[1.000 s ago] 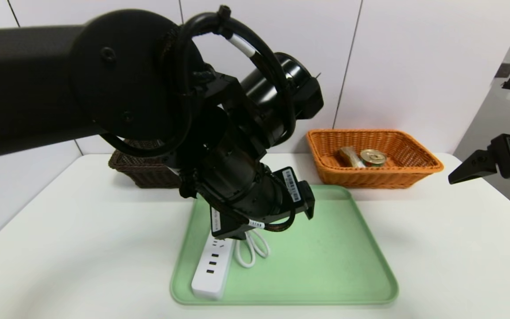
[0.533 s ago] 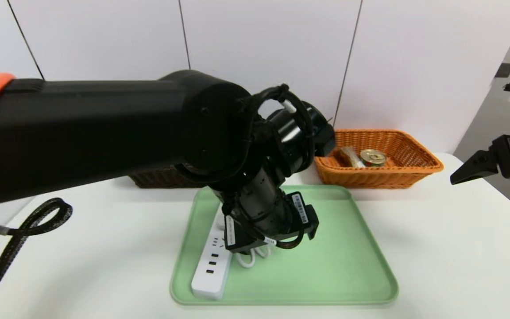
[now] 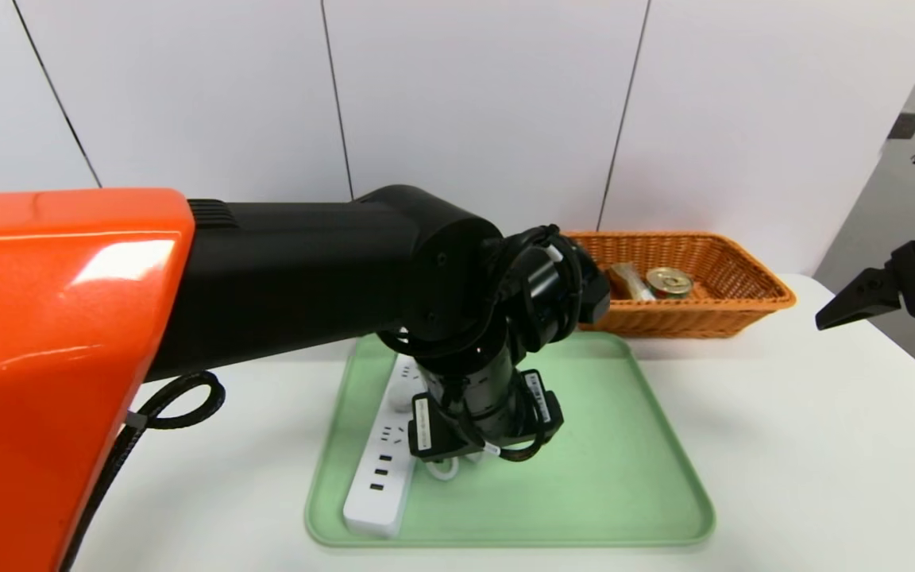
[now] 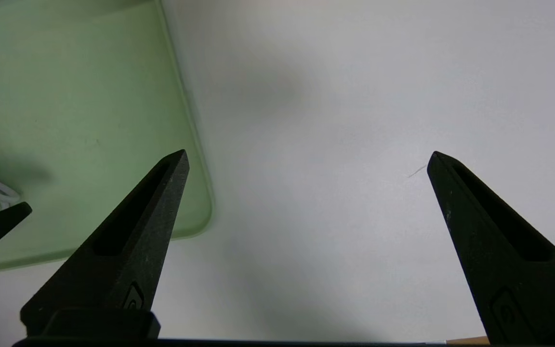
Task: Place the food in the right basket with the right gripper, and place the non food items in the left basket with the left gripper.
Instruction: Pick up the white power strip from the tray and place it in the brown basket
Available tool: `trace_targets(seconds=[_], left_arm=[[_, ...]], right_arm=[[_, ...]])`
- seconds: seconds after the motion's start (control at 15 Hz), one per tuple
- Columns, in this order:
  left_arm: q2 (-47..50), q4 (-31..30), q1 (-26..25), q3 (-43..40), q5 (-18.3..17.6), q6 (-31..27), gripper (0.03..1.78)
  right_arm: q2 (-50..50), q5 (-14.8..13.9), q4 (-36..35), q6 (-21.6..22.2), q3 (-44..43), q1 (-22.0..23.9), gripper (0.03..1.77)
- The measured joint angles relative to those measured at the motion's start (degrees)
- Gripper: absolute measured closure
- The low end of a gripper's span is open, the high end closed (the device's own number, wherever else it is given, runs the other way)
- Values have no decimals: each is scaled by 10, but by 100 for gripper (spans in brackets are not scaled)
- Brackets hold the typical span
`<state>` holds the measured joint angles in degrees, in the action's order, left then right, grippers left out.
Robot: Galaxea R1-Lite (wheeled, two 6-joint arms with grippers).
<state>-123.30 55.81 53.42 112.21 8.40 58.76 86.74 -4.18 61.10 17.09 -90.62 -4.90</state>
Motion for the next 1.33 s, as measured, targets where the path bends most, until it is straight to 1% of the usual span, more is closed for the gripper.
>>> trace_targets(seconds=[0.2, 0.47, 0.73, 0.93, 1.33], left_arm=[[-8, 0, 0, 0, 33, -1, 12], [-16, -5, 1, 0, 46, -2, 12], [-27, -16, 2, 1, 48, -4, 12], [-39, -27, 2, 2, 58, -7, 12], [-54, -34, 5, 2, 78, -26, 12]], right_arm=[[0, 0, -13, -5, 0, 0, 9], [0, -1, -14, -9, 0, 0, 9], [0, -1, -14, -14, 0, 3, 9], [0, -1, -14, -15, 0, 5, 9], [0, 0, -14, -22, 2, 11, 9]])
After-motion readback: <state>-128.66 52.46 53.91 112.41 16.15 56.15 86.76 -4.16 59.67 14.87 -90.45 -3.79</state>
